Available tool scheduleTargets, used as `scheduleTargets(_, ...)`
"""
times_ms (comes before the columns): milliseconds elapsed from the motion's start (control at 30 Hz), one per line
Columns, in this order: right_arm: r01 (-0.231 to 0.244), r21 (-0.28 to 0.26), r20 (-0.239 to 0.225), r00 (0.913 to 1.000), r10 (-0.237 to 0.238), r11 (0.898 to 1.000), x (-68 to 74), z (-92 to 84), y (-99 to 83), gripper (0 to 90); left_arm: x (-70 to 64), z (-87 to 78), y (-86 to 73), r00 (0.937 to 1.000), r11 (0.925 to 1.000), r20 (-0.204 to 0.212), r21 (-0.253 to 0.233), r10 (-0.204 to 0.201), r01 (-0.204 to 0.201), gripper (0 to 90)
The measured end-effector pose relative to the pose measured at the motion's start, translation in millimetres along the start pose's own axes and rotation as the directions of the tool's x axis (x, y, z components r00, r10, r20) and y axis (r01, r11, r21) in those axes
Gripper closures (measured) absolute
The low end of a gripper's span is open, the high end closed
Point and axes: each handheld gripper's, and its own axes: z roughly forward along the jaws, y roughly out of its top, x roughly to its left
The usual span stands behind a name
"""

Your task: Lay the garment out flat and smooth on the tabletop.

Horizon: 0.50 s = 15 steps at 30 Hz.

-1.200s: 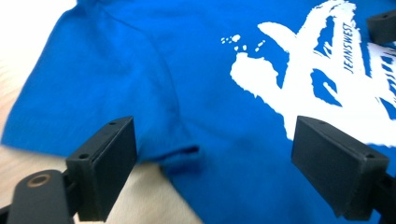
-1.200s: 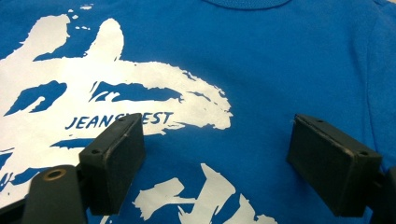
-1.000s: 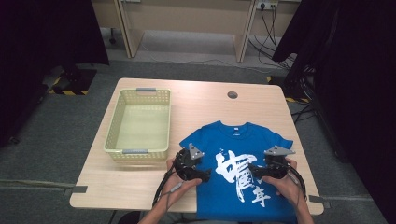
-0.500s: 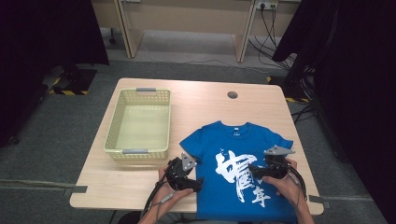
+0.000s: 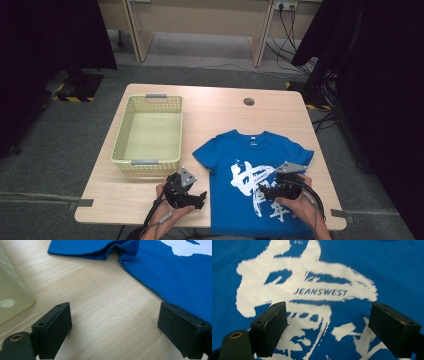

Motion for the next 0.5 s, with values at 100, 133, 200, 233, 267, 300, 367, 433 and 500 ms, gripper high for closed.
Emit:
scheduleTargets(100, -0.016, -0.002, 0.003, 0.9999, 0.016, 1.000, 2.4, 3.2, -3.2, 14.5, 1.9, -0.8, -1.1, 1.0000, 1.0000, -0.003, -0.002, -0.002, 0.002, 10.9)
scheduleTargets(133, -0.019, -0.001, 0.006, 0.9998, 0.019, 1.000, 2.7, 3.1, -3.1, 14.4, 2.1, -0.7, -1.5, 1.0000, 1.0000, -0.004, -0.005, -0.004, 0.004, 10.9)
scheduleTargets(200, -0.033, -0.005, 0.016, 0.9993, 0.033, 0.999, 5.0, 3.5, -3.3, 14.2, 2.6, -0.6, -1.7, 0.9999, 0.9999, -0.007, -0.009, -0.008, 0.008, 10.8)
scheduleTargets(233, -0.036, -0.011, 0.020, 0.9992, 0.036, 0.999, 6.5, 3.9, -3.4, 14.2, 2.8, -0.5, -1.8, 0.9999, 0.9999, -0.009, -0.010, -0.010, 0.010, 10.8)
scheduleTargets(267, -0.041, -0.012, 0.022, 0.9989, 0.041, 0.999, 8.5, 4.2, -3.3, 14.2, 2.9, -0.5, -1.9, 0.9999, 0.9999, -0.010, -0.011, -0.012, 0.012, 10.8)
scheduleTargets(300, -0.041, -0.011, 0.024, 0.9989, 0.041, 0.999, 10.1, 4.5, -2.8, 14.2, 3.0, -0.5, -2.0, 0.9999, 0.9999, -0.010, -0.012, -0.012, 0.012, 10.9)
scheduleTargets(367, -0.043, -0.011, 0.026, 0.9987, 0.043, 0.999, 12.5, 5.6, -1.5, 14.2, 3.1, -0.4, -2.1, 0.9999, 0.9998, -0.012, -0.013, -0.013, 0.012, 10.8)
scheduleTargets(433, -0.049, -0.011, 0.029, 0.9984, 0.049, 0.999, 14.3, 6.3, -0.8, 14.2, 3.4, -0.2, -1.9, 0.9998, 0.9998, -0.013, -0.012, -0.013, 0.013, 10.7)
scheduleTargets(500, -0.048, -0.013, 0.028, 0.9984, 0.048, 0.999, 14.4, 6.7, -0.6, 14.0, 3.8, -0.2, -1.9, 0.9998, 0.9998, -0.014, -0.012, -0.014, 0.014, 10.7)
